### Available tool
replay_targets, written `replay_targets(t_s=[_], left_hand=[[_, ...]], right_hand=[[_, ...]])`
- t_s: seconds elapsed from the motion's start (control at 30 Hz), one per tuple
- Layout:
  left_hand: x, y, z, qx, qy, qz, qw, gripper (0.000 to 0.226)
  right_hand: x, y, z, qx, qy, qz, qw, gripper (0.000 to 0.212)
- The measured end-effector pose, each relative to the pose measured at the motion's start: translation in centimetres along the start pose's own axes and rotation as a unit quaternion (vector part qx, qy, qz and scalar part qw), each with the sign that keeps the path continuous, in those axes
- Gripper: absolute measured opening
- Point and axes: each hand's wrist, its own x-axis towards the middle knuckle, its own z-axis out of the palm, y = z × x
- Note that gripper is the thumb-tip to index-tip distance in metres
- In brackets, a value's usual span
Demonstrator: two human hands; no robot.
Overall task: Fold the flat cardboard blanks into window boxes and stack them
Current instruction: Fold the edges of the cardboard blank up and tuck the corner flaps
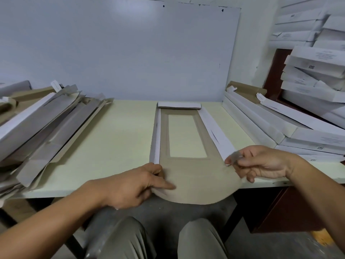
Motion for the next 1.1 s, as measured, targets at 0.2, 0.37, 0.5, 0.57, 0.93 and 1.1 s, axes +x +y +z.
replay_targets(t_s=[0.2, 0.37, 0.5, 0.57, 0.93, 1.1], left_hand=[[0.4, -0.9, -1.7, -0.060, 0.009, -0.041, 0.997, 0.067], [1.8, -1.8, -0.7, 0.016, 0.140, -0.091, 0.986, 0.062], [3.0, -1.9, 0.0, 0.018, 0.215, -0.142, 0.966, 0.030], [3.3, -1.7, 0.4, 0.082, 0.206, -0.126, 0.967, 0.029], [2.7, 0.4, 0.4, 0.305, 0.049, -0.042, 0.950, 0.015], [1.2, 0.4, -0.3, 0.248, 0.005, -0.009, 0.969, 0.048]], right_hand=[[1.8, 0.6, 3.1, -0.387, 0.233, 0.029, 0.892, 0.029], [2.6, 1.9, 5.0, -0.639, 0.292, 0.068, 0.708, 0.019], [2.9, 2.5, 5.6, -0.692, 0.321, 0.053, 0.645, 0.010], [2.7, 2.4, 5.8, -0.714, 0.340, 0.018, 0.612, 0.010], [1.6, 1.9, 4.8, -0.554, 0.329, -0.210, 0.735, 0.030], [0.8, 1.4, 4.7, -0.560, 0.298, -0.232, 0.737, 0.024]])
